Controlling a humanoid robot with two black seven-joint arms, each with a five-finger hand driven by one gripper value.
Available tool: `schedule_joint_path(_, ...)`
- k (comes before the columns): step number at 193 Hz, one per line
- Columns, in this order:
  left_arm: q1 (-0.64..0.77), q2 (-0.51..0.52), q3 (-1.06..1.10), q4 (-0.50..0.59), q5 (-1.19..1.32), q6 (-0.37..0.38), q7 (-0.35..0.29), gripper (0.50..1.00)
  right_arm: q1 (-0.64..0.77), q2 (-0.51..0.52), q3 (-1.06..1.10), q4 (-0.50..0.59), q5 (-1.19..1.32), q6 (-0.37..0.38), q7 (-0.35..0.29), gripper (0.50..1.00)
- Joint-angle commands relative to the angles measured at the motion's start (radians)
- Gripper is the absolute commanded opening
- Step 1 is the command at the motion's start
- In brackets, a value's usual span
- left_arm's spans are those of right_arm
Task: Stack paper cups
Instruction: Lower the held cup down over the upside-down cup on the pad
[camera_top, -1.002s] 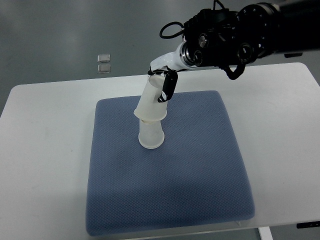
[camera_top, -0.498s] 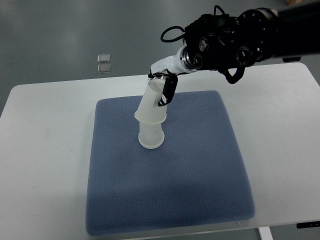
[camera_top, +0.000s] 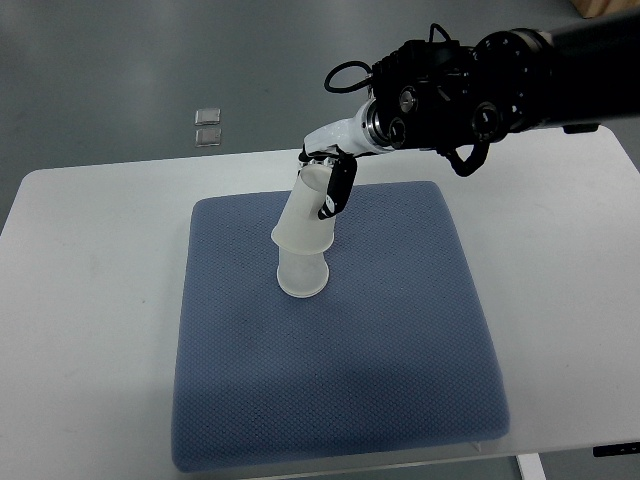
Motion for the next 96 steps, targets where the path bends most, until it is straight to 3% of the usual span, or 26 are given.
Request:
schedule_joint_path(1, 0.000, 0.000, 0.000, 0.000, 0.000, 0.000, 0.000, 1.000, -0.006, 0.000, 0.000, -0.002, -0.001, -0.002, 0.000, 0.725)
schedule_joint_path(96, 0.000, 0.000, 0.000, -0.002, 0.000, 0.000, 0.000, 1.000, -0.042, 0.000, 0.006, -0.002, 0.001, -0.037, 0.002, 0.772)
